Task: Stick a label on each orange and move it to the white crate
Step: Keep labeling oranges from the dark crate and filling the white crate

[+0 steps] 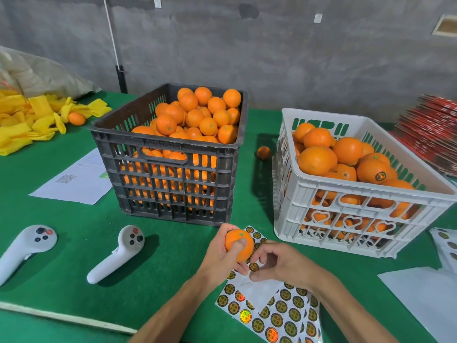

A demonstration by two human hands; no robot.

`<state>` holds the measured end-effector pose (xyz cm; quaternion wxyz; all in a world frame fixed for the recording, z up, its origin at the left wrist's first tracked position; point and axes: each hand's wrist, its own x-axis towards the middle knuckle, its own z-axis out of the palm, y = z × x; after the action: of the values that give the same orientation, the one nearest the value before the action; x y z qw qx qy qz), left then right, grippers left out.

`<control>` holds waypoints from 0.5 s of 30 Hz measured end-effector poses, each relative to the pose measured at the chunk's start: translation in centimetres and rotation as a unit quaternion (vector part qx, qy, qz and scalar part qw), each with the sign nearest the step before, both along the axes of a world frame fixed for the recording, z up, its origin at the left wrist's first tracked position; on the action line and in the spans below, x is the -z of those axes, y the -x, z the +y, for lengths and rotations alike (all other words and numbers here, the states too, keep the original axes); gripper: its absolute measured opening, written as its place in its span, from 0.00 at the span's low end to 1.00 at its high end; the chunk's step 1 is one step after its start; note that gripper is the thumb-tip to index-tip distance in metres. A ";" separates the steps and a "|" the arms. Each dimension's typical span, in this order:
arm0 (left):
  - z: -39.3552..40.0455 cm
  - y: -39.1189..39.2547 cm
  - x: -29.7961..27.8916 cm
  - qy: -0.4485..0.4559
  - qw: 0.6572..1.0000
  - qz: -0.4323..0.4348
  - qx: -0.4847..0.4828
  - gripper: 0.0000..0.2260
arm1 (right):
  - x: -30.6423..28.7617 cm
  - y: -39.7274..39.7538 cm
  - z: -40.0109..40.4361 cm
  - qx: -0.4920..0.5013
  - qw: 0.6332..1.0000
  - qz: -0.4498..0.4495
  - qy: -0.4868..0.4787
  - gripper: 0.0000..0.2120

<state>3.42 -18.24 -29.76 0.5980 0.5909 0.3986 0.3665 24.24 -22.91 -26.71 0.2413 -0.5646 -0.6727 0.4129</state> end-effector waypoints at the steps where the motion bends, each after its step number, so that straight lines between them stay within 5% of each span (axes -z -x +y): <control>1: 0.0 0.0 0.0 0.000 1.000 0.000 0.002 0.15 | 0.3 -0.1 -0.1 -0.005 0.999 -0.015 -0.032 0.18; 15: 0.0 0.0 -0.2 0.009 1.000 -0.002 0.010 0.17 | -0.2 0.6 -1.7 -0.092 0.932 -0.213 -0.277 0.11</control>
<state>3.41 -18.20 -29.61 0.6081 0.5887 0.3943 0.3580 23.65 -24.60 -26.50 0.2003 -0.4858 -0.8449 0.1005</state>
